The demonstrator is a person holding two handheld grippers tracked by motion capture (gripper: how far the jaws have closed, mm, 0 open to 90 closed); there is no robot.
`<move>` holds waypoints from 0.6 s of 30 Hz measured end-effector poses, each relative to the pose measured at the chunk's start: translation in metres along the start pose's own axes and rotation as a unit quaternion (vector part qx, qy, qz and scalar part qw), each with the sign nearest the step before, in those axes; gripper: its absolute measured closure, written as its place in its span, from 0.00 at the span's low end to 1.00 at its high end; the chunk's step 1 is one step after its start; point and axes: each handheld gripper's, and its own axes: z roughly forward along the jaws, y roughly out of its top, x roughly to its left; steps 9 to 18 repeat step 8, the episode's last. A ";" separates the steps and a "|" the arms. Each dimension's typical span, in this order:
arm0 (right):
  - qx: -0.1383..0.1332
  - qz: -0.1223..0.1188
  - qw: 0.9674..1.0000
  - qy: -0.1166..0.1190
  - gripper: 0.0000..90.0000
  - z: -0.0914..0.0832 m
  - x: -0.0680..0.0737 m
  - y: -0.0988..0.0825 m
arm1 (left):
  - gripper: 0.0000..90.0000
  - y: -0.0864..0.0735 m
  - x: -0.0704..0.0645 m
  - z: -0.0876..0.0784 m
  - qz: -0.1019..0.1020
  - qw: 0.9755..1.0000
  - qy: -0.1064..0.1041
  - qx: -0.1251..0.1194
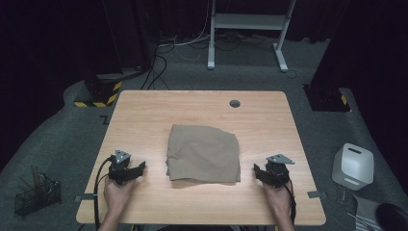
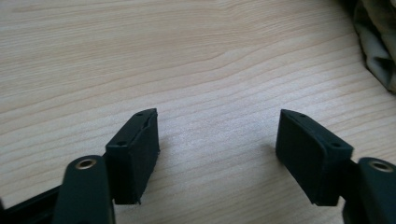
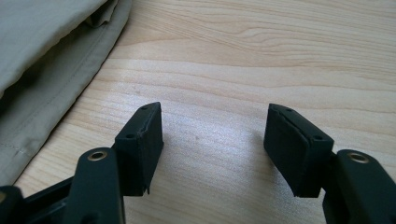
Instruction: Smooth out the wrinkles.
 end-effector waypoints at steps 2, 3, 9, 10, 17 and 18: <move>0.001 0.000 1.000 -0.001 0.41 0.000 0.000 0.000 | 0.32 0.000 0.000 0.000 -0.002 1.000 0.001 0.001; 0.001 0.000 1.000 -0.001 0.41 0.000 0.000 0.000 | 0.32 0.000 0.000 0.000 -0.002 1.000 0.000 0.000; 0.001 0.001 1.000 -0.002 0.41 0.000 0.000 0.000 | 0.30 0.000 0.000 0.000 -0.001 1.000 0.000 0.001; 0.001 0.001 1.000 -0.002 0.41 0.000 0.000 0.000 | 0.30 0.000 0.000 0.000 -0.001 1.000 0.000 0.001; 0.001 0.001 1.000 -0.002 0.41 0.000 0.000 0.000 | 0.30 0.000 0.000 0.000 -0.001 1.000 0.000 0.001; 0.001 0.001 1.000 -0.002 0.41 0.000 0.000 0.000 | 0.30 0.000 0.000 0.000 -0.001 1.000 0.000 0.001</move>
